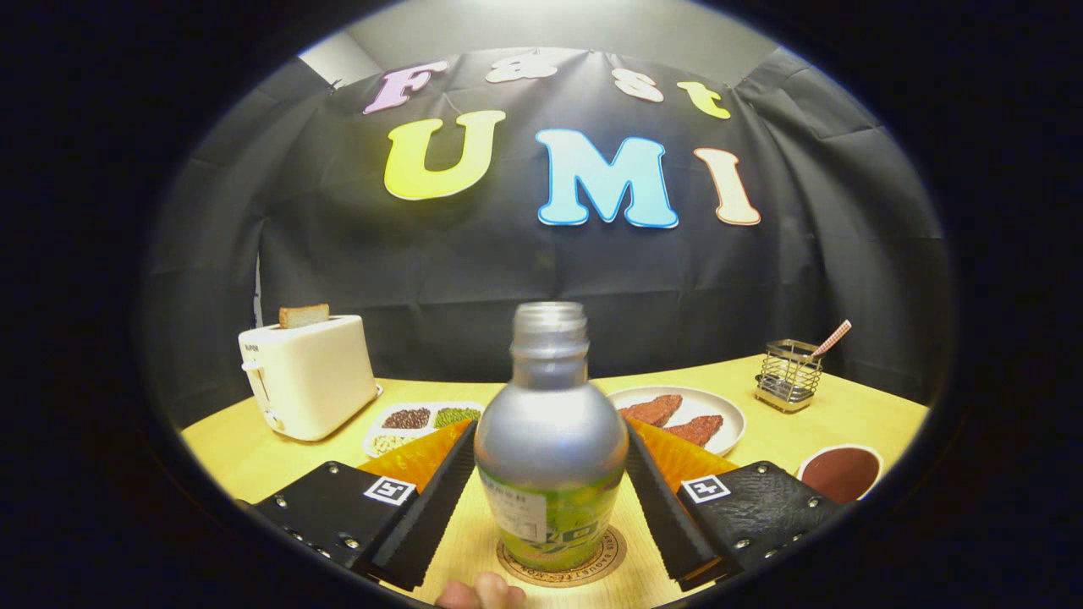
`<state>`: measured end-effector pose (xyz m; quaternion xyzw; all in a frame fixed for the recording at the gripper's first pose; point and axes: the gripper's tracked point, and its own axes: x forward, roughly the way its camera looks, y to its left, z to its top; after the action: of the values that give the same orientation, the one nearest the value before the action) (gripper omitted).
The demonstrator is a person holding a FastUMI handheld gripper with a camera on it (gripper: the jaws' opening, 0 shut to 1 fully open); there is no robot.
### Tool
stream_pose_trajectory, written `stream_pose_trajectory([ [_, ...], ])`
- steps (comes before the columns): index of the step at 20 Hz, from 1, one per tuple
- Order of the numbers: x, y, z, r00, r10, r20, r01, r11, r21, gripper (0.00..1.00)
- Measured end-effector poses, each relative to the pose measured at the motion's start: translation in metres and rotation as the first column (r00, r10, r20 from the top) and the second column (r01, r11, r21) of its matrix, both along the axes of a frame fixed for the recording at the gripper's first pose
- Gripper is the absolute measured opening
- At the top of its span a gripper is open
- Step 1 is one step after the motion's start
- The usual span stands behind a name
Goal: Take the bottle from table, then pour the juice into the cup, finally place the bottle on the coaster
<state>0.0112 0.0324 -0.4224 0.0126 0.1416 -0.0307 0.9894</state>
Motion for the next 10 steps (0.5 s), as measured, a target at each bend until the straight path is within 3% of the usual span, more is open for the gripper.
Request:
stream_pose_trajectory([
  [5,-0.02,-0.006,0.073,0.999,-0.007,0.039,0.006,1.0,0.01,0.99],
  [10,-0.04,-0.005,0.192,0.99,0.04,0.132,-0.044,0.999,0.031,0.98],
])
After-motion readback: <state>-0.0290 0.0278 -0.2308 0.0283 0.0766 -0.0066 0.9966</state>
